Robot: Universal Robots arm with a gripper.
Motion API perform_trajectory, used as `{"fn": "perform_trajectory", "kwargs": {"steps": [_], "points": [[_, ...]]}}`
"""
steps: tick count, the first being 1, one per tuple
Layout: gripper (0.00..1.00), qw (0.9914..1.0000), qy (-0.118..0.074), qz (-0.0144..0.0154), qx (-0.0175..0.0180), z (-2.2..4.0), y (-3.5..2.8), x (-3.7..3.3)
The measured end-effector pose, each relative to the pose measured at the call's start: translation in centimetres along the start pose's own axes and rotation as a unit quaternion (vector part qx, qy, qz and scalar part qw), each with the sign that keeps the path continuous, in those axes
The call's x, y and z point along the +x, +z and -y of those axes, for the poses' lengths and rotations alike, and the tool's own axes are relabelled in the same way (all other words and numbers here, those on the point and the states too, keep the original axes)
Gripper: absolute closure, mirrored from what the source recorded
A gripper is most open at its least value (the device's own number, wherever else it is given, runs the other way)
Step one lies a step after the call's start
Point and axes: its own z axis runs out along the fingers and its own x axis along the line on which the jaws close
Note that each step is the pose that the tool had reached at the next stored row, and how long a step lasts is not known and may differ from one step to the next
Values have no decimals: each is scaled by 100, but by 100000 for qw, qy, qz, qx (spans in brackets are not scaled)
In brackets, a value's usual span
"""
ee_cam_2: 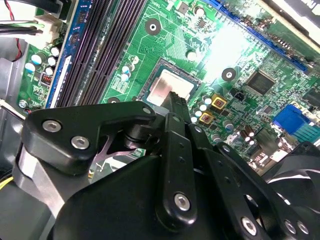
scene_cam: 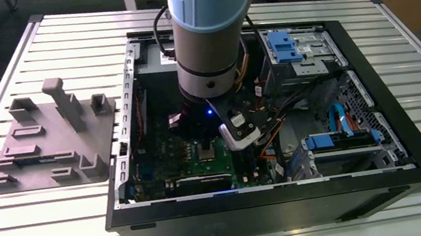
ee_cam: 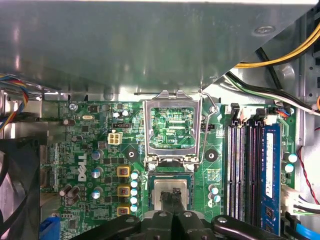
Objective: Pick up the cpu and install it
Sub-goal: 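Place the cpu into insertion slot, then close the cpu cover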
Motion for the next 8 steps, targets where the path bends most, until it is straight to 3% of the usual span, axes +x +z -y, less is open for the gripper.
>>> {"fn": "perform_trajectory", "kwargs": {"steps": [8], "points": [[90, 100000, 1, -22, 2, 0, -1, 0]]}}
